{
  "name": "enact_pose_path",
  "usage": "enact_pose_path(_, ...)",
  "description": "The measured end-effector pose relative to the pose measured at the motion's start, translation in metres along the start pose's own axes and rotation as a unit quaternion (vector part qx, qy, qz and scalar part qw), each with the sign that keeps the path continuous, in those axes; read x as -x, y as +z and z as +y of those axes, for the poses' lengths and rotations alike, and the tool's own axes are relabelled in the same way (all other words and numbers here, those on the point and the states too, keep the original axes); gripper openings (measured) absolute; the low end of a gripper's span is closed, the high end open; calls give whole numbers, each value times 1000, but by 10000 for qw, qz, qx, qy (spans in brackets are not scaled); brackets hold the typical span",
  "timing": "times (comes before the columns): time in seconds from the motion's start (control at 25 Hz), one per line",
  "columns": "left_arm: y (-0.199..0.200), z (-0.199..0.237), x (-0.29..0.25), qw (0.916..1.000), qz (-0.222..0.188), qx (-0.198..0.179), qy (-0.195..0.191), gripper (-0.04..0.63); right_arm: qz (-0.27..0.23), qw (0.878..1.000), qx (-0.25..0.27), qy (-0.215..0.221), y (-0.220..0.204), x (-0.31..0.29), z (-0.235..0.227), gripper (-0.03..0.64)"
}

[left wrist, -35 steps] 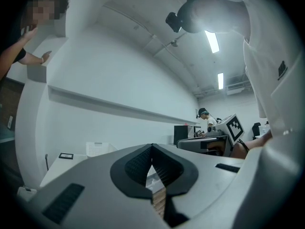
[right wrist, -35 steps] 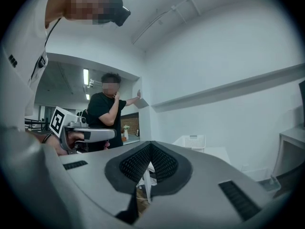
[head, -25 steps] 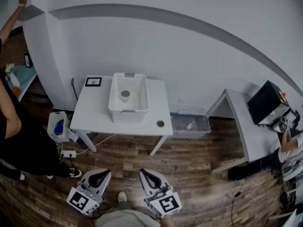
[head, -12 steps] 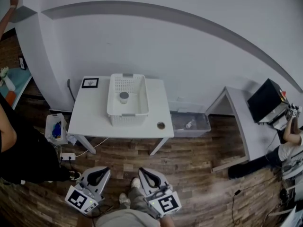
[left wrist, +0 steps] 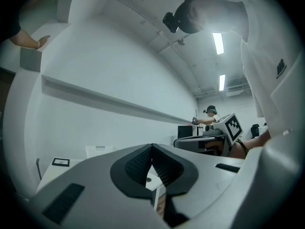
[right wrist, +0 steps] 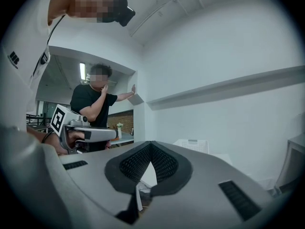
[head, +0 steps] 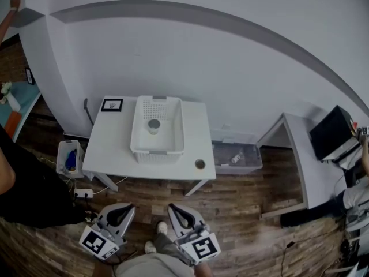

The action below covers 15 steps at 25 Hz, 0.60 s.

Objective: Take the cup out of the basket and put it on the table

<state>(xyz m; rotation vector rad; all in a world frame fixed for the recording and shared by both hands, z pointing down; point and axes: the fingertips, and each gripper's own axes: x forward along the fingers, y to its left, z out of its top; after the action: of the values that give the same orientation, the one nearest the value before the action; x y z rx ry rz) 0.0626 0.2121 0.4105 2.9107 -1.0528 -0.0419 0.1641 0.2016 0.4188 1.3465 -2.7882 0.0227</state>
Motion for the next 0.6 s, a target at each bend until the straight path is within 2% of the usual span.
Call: enact_pose_path(0.6, -1, 44, -60, 9993, 37, 30, 362, 0, -86, 9995, -83, 292, 2, -44, -64, 9)
